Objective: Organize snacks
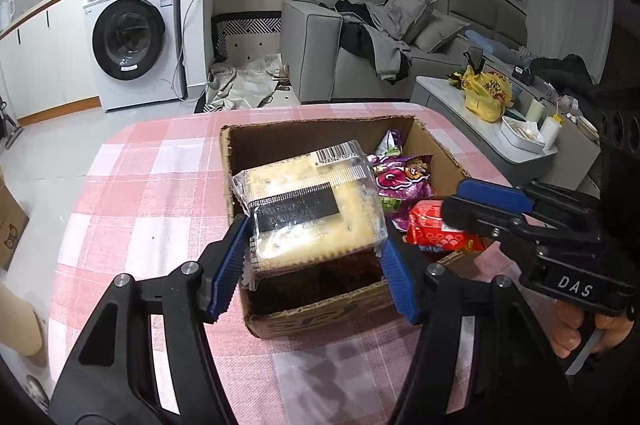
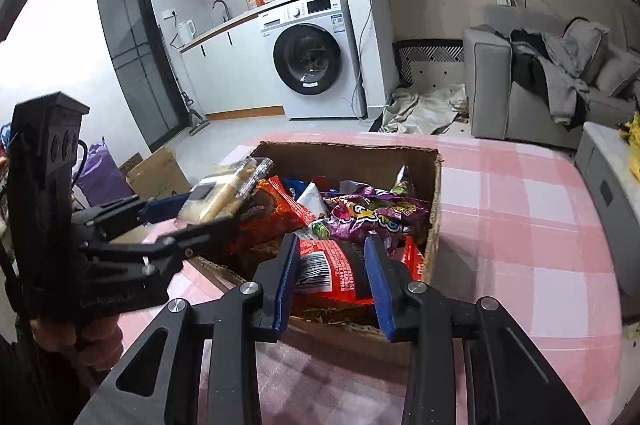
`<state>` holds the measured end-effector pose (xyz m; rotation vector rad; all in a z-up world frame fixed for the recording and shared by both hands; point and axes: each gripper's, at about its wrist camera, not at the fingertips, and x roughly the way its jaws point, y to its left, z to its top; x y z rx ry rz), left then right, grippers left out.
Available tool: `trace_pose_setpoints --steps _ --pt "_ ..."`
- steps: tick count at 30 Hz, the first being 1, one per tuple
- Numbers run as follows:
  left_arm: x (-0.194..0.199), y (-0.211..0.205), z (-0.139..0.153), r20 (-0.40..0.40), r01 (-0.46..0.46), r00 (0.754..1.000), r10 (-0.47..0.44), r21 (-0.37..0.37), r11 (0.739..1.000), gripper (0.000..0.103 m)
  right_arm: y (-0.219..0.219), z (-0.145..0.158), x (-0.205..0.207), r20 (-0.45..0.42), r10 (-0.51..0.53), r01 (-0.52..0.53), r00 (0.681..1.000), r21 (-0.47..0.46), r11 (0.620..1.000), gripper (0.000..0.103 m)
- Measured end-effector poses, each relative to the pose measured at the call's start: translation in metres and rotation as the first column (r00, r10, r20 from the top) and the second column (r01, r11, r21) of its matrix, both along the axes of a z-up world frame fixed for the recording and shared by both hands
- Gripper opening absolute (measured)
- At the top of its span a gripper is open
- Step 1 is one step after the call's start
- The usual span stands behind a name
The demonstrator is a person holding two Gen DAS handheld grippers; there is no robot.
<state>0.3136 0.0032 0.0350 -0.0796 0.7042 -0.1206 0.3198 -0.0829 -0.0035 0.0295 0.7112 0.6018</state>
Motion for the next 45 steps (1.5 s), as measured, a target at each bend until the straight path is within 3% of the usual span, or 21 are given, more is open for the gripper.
trace_pose_setpoints --steps 10,14,15,17,20,23,25,27,32,45 --pt "0.019 -0.017 -0.013 -0.004 0.021 1.000 -0.021 0.068 0.997 0.061 0.008 -0.017 0.027 -0.039 0.036 -0.034 0.999 0.049 0.998 0.033" --pt "0.026 -0.022 -0.019 -0.013 0.031 0.999 -0.030 0.095 0.995 0.062 0.006 -0.006 0.025 0.003 0.030 -0.030 1.000 0.024 0.999 0.036" --pt "0.028 -0.022 -0.018 -0.015 0.029 1.000 -0.027 0.097 0.995 0.064 0.003 -0.002 0.023 0.015 0.022 -0.022 1.000 0.026 0.999 0.039" --pt "0.028 -0.022 -0.017 -0.024 0.016 1.000 -0.014 0.099 0.995 0.069 -0.005 0.005 0.018 0.055 -0.021 0.020 0.998 0.021 1.000 0.060" --pt "0.020 -0.021 -0.013 -0.012 0.025 1.000 -0.024 0.062 0.998 0.084 -0.018 0.012 0.013 0.085 -0.064 0.063 0.994 0.023 0.998 0.082" --pt "0.006 -0.020 -0.007 0.006 0.026 1.000 -0.026 0.057 0.998 0.101 -0.031 0.015 0.010 0.078 -0.088 0.085 0.993 0.038 0.996 0.098" --pt "-0.005 -0.015 -0.005 0.031 0.019 0.999 -0.020 0.021 1.000 0.102 -0.035 0.016 0.003 0.083 -0.100 0.099 0.992 0.019 0.995 0.103" --pt "-0.017 -0.009 -0.003 0.043 0.011 0.999 -0.010 -0.009 1.000 0.102 -0.040 0.017 -0.008 0.101 -0.097 0.096 0.990 0.012 0.995 0.103" --pt "-0.048 0.000 -0.005 0.104 -0.026 0.994 0.025 0.006 1.000 0.102 -0.040 0.015 -0.039 0.145 -0.107 0.106 0.984 0.015 0.994 0.103" --pt "-0.105 0.020 -0.027 0.141 -0.095 0.986 0.089 0.032 0.995 0.102 -0.046 -0.002 -0.093 0.202 -0.109 0.094 0.973 0.083 0.992 0.103"
